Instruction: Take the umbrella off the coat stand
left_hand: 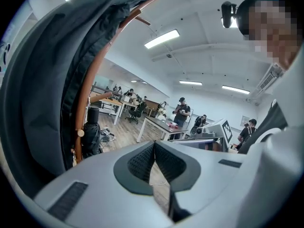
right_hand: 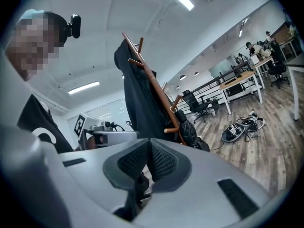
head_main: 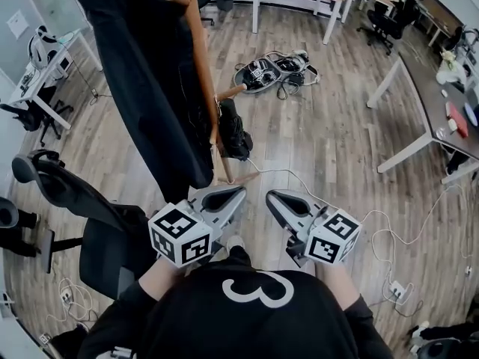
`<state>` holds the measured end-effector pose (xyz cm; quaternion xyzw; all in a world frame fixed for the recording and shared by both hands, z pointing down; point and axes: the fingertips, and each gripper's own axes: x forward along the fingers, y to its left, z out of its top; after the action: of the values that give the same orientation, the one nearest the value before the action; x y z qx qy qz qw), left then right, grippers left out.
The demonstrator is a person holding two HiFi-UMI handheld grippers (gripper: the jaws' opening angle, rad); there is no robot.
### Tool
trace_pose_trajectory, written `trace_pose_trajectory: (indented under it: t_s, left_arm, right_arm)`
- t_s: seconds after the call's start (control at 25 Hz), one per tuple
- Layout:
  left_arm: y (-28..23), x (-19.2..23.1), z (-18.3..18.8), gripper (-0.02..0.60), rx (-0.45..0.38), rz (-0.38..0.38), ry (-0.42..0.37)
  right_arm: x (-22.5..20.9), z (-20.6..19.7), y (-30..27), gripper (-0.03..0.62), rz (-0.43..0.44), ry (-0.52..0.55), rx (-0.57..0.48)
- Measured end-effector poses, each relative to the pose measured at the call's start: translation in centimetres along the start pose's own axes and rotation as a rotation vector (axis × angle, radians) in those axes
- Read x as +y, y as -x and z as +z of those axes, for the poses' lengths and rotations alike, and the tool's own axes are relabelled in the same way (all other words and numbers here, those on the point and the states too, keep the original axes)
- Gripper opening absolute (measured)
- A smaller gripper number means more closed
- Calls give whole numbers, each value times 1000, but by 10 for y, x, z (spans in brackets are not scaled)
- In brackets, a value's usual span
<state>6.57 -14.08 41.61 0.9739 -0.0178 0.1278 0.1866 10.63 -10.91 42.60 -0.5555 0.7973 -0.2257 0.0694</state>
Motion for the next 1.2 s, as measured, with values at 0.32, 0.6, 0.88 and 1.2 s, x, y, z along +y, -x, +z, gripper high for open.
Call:
trace_pose_trajectory:
  t_s: [0.32, 0.6, 0.88, 1.2]
  left_arm:
    - [-12, 64, 20, 17, -5, 71, 5]
    - [-14, 95, 36, 17, -8, 117, -40]
    - [-10, 108, 49, 17, -35, 190, -51]
    - [-17, 118, 60, 17, -71, 312, 5]
  right_arm:
    - [-31, 20, -57, 28, 66, 11, 28]
    - [-49, 41, -94, 28, 95, 43, 26]
    - [-60, 62, -108, 29, 131, 118, 11]
    - [-91, 86, -114, 31, 168, 210, 45]
